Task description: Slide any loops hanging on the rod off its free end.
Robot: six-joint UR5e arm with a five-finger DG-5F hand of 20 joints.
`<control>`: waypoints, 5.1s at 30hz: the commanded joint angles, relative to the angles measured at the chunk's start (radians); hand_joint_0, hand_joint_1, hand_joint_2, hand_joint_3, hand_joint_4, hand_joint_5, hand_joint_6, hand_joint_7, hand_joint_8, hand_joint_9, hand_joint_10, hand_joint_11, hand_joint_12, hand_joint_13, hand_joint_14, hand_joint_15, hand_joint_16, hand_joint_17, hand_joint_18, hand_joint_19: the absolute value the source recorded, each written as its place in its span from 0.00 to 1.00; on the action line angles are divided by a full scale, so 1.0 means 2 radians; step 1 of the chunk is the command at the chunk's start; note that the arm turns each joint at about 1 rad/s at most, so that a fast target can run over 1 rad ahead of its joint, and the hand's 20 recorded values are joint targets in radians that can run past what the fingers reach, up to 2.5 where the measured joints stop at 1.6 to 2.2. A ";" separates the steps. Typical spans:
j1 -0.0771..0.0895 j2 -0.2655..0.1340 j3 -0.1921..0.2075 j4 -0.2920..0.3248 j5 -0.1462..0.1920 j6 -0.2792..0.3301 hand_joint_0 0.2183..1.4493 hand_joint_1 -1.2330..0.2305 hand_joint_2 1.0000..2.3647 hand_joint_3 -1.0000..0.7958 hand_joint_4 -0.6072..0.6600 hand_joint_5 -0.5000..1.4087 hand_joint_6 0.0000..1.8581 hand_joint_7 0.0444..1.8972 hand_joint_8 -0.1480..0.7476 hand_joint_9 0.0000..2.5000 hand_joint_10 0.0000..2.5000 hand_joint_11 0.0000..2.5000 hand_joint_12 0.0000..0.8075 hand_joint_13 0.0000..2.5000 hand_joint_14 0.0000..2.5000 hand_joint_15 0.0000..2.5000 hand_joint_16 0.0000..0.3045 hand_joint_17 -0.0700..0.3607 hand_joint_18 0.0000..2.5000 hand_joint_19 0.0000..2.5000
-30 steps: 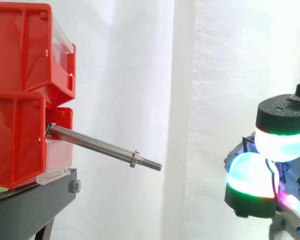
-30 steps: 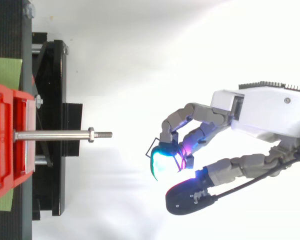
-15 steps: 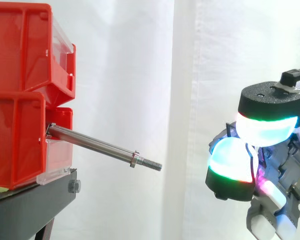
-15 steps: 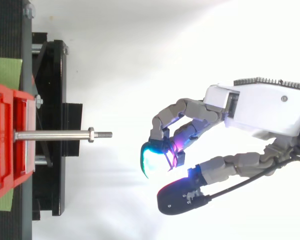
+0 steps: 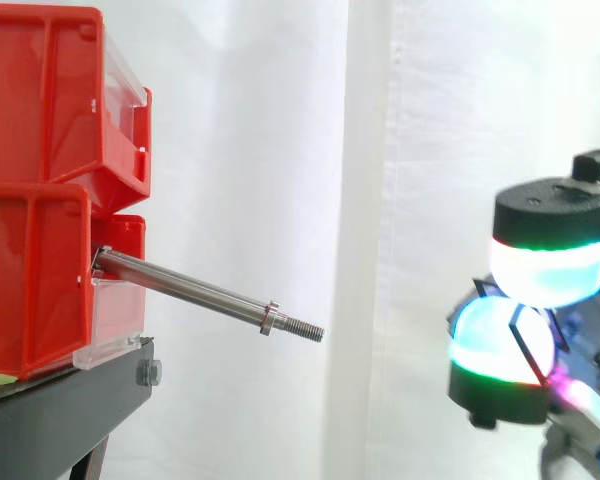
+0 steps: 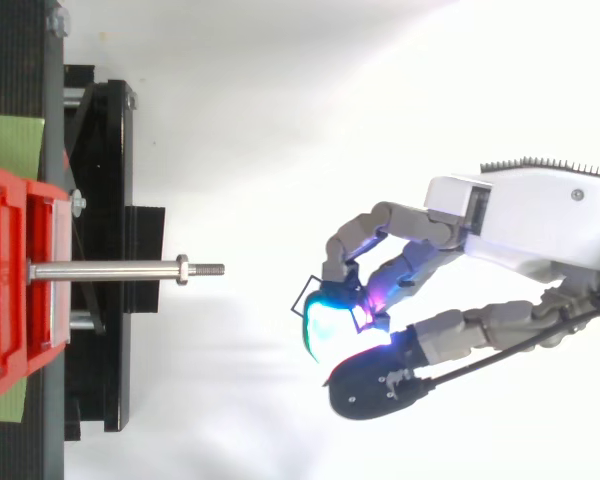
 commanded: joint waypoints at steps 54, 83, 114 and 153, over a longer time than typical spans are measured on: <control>0.012 -0.012 0.069 -0.146 0.089 -0.063 0.33 0.43 0.00 0.29 0.54 0.17 0.50 0.49 0.46 0.38 0.01 0.34 0.46 0.32 0.01 0.20 0.18 0.45 0.26 0.20; 0.017 -0.012 0.068 -0.162 0.078 0.054 0.37 0.37 0.01 0.33 0.59 0.16 0.50 0.54 0.47 0.37 0.01 0.35 0.47 0.31 0.01 0.19 0.18 0.45 0.26 0.19; 0.028 -0.012 0.012 -0.099 0.078 0.092 0.33 0.44 0.01 0.33 0.61 0.17 0.51 0.52 0.48 0.41 0.01 0.38 0.48 0.32 0.01 0.20 0.18 0.46 0.26 0.20; 0.032 -0.012 0.020 -0.093 0.068 0.119 0.34 0.37 0.02 0.47 0.53 0.18 0.52 0.56 0.48 0.41 0.01 0.38 0.47 0.32 0.01 0.20 0.18 0.45 0.27 0.20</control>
